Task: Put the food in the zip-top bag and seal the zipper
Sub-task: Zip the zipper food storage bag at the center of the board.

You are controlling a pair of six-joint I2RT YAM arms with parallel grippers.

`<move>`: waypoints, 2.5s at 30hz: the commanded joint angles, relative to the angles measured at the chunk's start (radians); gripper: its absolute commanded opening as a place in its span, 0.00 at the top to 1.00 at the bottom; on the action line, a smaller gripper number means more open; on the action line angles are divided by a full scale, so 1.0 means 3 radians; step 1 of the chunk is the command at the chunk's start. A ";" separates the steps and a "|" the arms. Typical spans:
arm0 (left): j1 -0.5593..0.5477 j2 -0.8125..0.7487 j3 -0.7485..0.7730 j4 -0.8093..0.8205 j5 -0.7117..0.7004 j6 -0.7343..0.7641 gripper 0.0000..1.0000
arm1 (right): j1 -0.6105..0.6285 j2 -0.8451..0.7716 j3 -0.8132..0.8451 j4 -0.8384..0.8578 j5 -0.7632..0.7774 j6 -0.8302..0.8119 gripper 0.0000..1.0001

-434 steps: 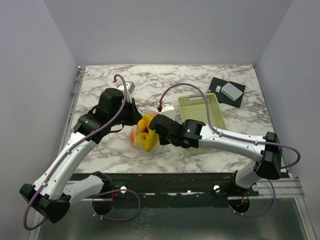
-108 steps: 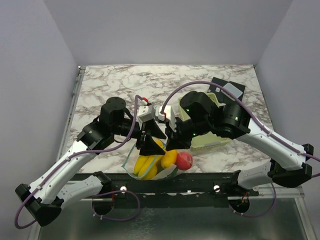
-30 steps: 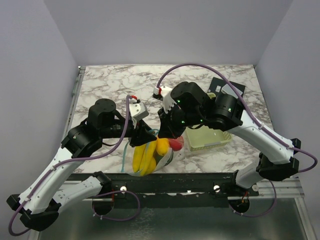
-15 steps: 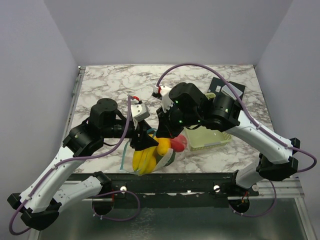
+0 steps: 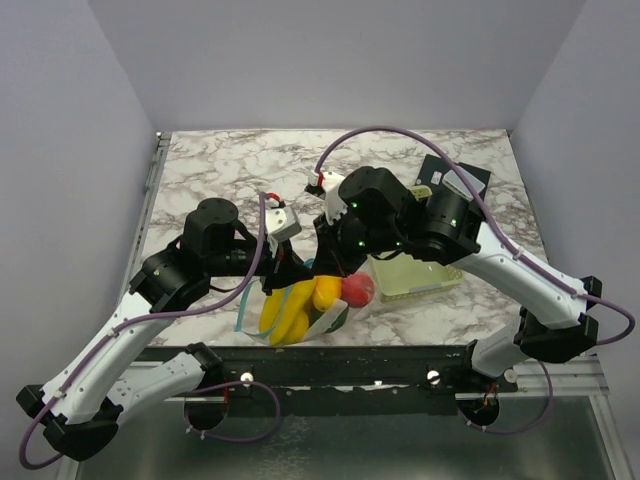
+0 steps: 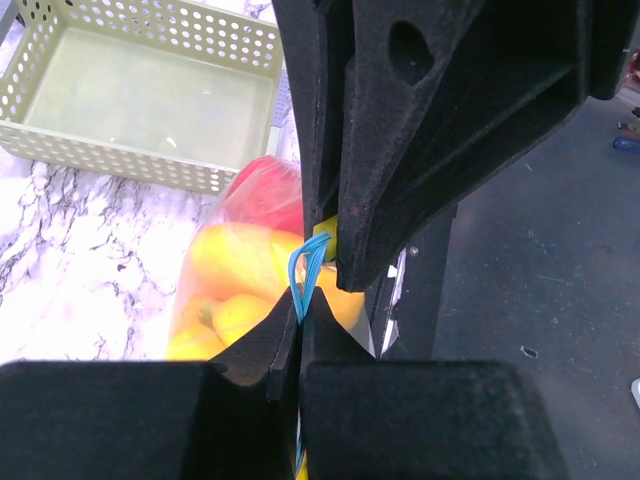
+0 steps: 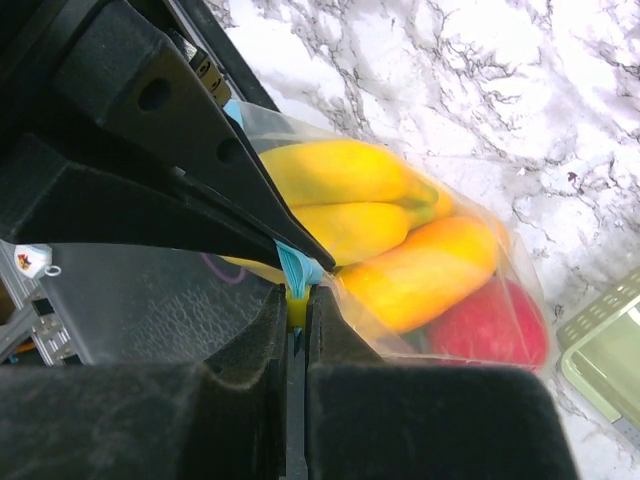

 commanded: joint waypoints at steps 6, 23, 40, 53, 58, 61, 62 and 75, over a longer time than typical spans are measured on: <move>-0.0013 0.0031 0.0081 -0.0081 0.0031 -0.0031 1.00 | 0.0015 -0.0368 -0.0298 0.0494 0.0035 -0.0155 0.89; -0.0014 0.0082 0.0230 -0.0079 0.0423 -0.0089 1.00 | 0.0013 -0.1648 -0.2100 0.2283 -0.0708 -0.1202 0.49; -0.0014 0.0067 0.0289 -0.0079 0.0576 -0.0106 1.00 | 0.0014 -0.1658 -0.2531 0.2753 -0.0637 -0.1654 0.48; -0.0014 0.0034 0.0274 -0.0082 0.0735 -0.0075 1.00 | 0.0014 -0.1539 -0.2472 0.2740 -0.0665 -0.1637 0.67; -0.0014 0.0002 0.0236 -0.0079 0.0792 -0.0057 1.00 | 0.0013 -0.1486 -0.2412 0.2718 -0.0711 -0.1642 0.80; -0.0014 -0.0014 0.0216 -0.0081 0.0821 -0.0046 1.00 | 0.0013 -0.1461 -0.2384 0.2703 -0.0772 -0.1641 0.88; -0.0014 -0.0017 0.0209 -0.0082 0.0830 -0.0042 1.00 | 0.0016 -0.1451 -0.2375 0.2694 -0.0784 -0.1642 0.92; -0.0014 -0.0003 0.0160 -0.0082 0.0748 -0.0029 0.80 | 0.0019 -0.1444 -0.2217 0.2504 -0.0968 -0.1653 0.99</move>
